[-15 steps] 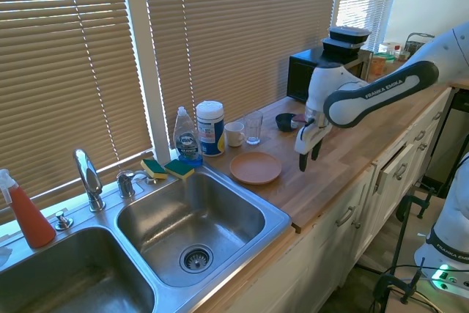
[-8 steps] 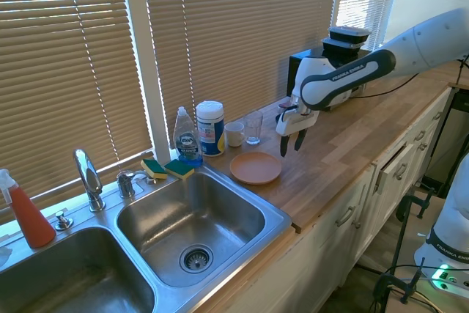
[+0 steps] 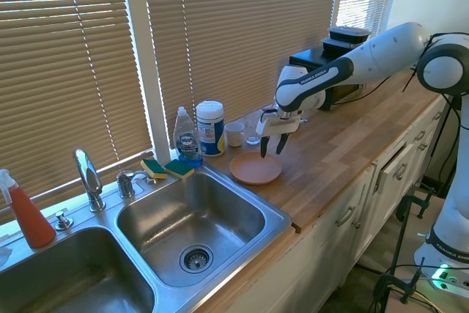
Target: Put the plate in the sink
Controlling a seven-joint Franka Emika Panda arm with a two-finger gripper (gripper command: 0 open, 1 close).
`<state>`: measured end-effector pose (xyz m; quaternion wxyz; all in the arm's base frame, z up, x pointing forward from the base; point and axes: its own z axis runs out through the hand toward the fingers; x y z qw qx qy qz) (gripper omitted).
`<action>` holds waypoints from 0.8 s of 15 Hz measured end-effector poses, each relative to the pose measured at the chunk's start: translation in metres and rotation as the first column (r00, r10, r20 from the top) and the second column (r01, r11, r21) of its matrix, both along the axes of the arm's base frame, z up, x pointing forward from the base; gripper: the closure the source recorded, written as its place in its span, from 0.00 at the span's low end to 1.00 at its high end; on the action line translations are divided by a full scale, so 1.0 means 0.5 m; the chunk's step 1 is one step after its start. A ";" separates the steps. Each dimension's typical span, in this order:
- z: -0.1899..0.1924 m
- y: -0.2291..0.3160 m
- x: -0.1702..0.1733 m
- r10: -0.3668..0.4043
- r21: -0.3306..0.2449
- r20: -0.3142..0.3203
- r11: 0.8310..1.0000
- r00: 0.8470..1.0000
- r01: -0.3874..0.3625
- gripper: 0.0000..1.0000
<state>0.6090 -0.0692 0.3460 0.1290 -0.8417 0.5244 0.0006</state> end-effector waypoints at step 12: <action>-0.049 -0.002 0.034 0.010 0.039 -0.026 0.999 1.000 -0.009 1.00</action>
